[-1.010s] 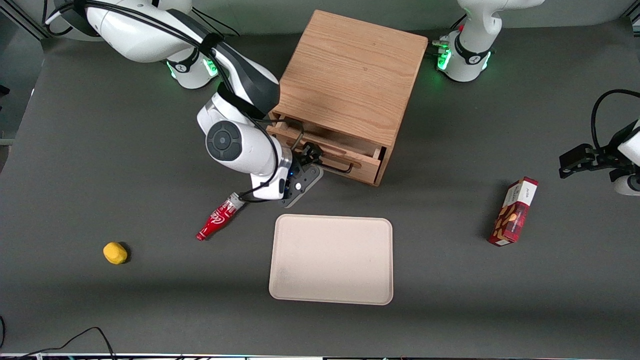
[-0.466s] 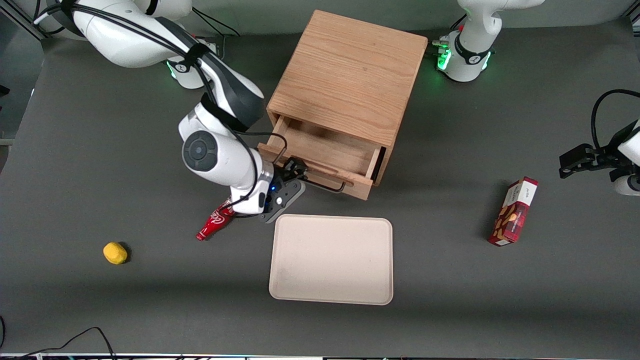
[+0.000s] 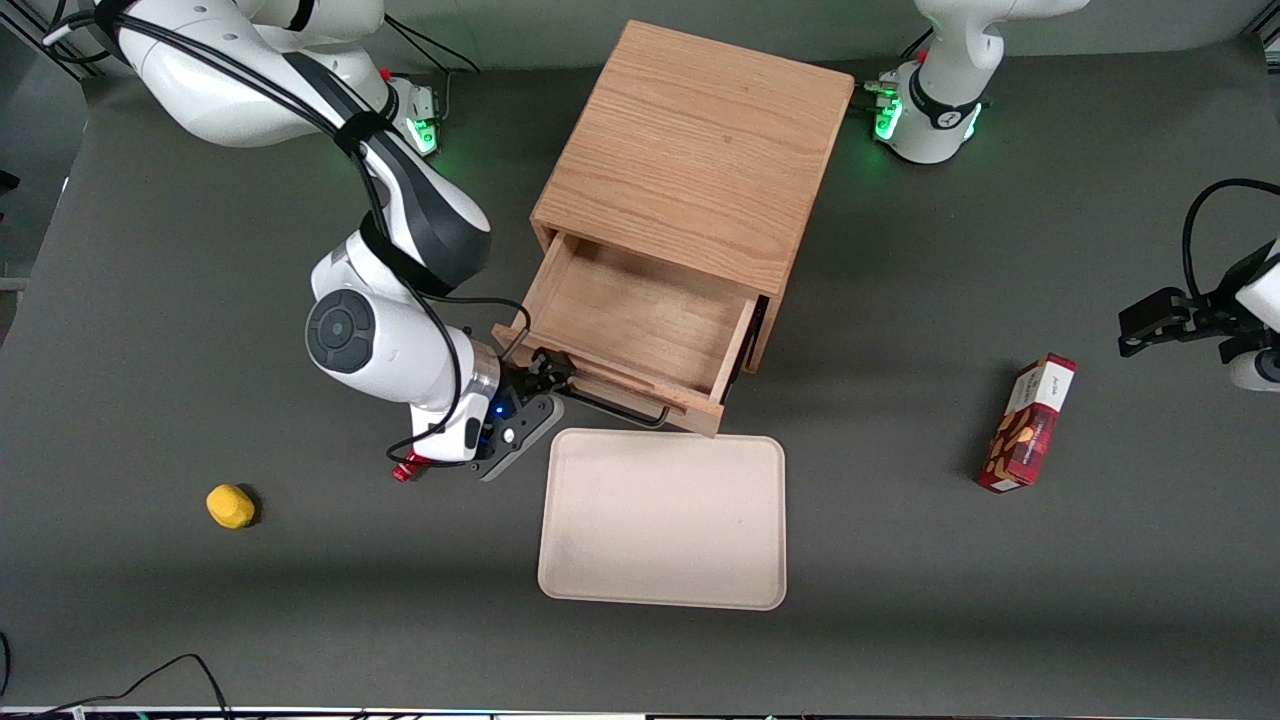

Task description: Open upper drawer

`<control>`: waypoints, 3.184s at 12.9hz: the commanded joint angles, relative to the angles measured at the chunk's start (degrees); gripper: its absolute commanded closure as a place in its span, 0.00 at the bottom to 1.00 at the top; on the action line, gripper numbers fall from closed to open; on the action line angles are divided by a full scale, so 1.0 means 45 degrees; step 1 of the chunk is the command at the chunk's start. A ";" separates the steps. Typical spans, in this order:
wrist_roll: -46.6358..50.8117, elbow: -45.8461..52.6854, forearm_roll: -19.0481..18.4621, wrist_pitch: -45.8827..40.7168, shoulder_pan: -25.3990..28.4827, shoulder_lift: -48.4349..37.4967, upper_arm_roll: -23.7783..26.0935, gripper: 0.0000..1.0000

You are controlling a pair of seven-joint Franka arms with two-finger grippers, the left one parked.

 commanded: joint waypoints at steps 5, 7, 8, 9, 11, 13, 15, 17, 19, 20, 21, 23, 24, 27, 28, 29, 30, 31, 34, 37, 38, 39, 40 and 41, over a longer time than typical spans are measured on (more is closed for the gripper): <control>-0.1264 0.0796 -0.0211 -0.0326 -0.0037 0.0008 -0.0971 0.00; -0.1245 0.0893 -0.0134 -0.0423 -0.0037 0.0008 -0.1049 0.00; -0.1148 0.1087 -0.0075 -0.0637 -0.0037 0.0008 -0.1049 0.00; -0.0915 0.1186 0.0003 -0.0852 -0.0018 -0.0011 -0.1030 0.00; 0.0660 0.1245 0.0643 -0.1048 0.0002 -0.0205 -0.0952 0.00; 0.2923 0.1285 0.1349 -0.1146 0.0079 -0.0653 -0.0874 0.00; 0.4899 0.1285 0.1332 -0.1651 0.0119 -0.1432 -0.0874 0.00; 0.5240 0.1188 0.1118 -0.2916 0.0041 -0.2757 -0.1009 0.00; 0.5085 0.1050 -0.0146 -0.4925 -0.0192 -0.4204 -0.1146 0.00; 0.5064 0.1031 -0.0385 -0.5980 -0.0445 -0.4887 -0.1437 0.00; 0.5393 0.1050 -0.0368 -0.6783 -0.0486 -0.5551 -0.2213 0.00; 0.5221 0.0895 -0.0407 -0.7201 -0.0467 -0.6432 -0.3991 0.00; 0.5240 0.0643 -0.0233 -0.6989 -0.0486 -0.6882 -0.4656 0.00; 0.4813 -0.0838 -0.0035 -0.6385 -0.0525 -0.8288 -0.6182 0.00; 0.4211 -0.1424 -0.0016 -0.5743 -0.0526 -0.8582 -0.6650 0.00; 0.3760 -0.1933 0.0003 -0.5273 -0.0526 -0.8798 -0.7061 0.00; 0.3717 -0.2209 0.0139 -0.5055 -0.0545 -0.8858 -0.7374 0.00; 0.3678 -0.2250 0.0527 -0.5053 -0.0719 -0.8898 -0.7532 0.00; 0.3619 -0.2212 0.0609 -0.5053 -0.0877 -0.8762 -0.7884 0.00; 0.2878 -0.1666 0.0590 -0.5131 -0.0897 -0.8352 -0.7905 0.00; 0.2741 -0.1607 0.0551 -0.5131 -0.0897 -0.8293 -0.7924 0.00; 0.2624 -0.1548 0.0454 -0.5131 -0.0858 -0.8292 -0.7905 0.00; 0.2623 -0.1393 0.0453 -0.5131 -0.0819 -0.8234 -0.7905 0.00; 0.2661 -0.1198 0.0453 -0.5131 -0.0780 -0.8157 -0.7905 0.00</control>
